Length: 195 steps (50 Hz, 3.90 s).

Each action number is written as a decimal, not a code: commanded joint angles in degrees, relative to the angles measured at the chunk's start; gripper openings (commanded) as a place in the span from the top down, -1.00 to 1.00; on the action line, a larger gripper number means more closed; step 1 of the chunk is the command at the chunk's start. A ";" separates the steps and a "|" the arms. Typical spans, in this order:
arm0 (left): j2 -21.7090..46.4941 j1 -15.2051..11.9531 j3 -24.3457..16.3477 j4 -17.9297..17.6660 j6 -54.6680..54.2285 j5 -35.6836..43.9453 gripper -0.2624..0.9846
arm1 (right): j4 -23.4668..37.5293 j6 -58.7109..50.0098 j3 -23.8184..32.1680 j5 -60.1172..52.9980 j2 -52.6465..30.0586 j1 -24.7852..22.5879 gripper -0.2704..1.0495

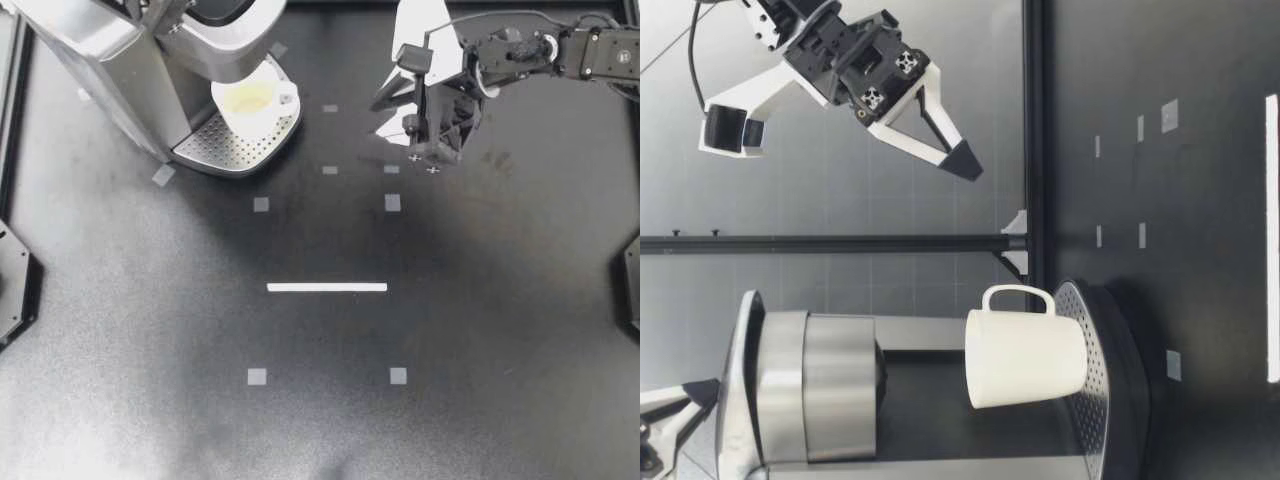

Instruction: Place the coffee capsule inside the capsule container, then place the cup onto the center of the cup tray.

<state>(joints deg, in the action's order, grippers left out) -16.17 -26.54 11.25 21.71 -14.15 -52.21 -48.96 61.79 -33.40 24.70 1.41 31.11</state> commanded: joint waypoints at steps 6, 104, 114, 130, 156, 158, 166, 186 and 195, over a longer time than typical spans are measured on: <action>0.35 0.09 -3.96 -0.09 -0.09 -0.18 0.41 | -0.26 0.09 0.53 -0.35 1.14 0.35 -0.15; -9.58 15.64 7.12 -0.09 0.79 24.79 0.41 | -7.12 0.09 -2.64 -0.70 13.97 -3.60 -0.15; -14.41 18.02 17.31 -0.18 -0.18 39.81 0.41 | -9.76 0.09 -6.86 -8.70 20.92 -10.46 -0.14; -18.63 18.28 29.00 -0.26 -4.04 55.81 0.41 | -12.22 -0.70 -15.47 -26.54 32.78 -22.32 -0.14; -17.84 18.81 39.29 -0.26 -5.54 69.17 0.41 | -12.30 -3.96 -18.72 -34.63 33.84 -29.97 -0.14; -17.75 18.72 39.90 -0.26 -5.54 70.05 0.41 | -12.39 -4.04 -18.81 -34.89 33.49 -30.23 -0.14; -17.31 18.72 41.75 -0.26 -5.45 72.07 0.41 | -12.30 -4.04 -18.98 -35.60 32.87 -30.76 -0.14; -13.18 18.81 41.92 -0.18 -4.83 76.99 0.41 | -12.30 -4.04 -19.34 -36.74 33.75 -31.99 -0.14; -12.13 18.81 42.01 -0.26 -4.57 77.78 0.40 | -12.30 -4.13 -19.69 -38.23 33.40 -31.99 -0.14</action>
<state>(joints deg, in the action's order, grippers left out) -28.21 -7.82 54.23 21.53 -18.72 24.79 -61.44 57.66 -53.61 -12.74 34.72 -0.53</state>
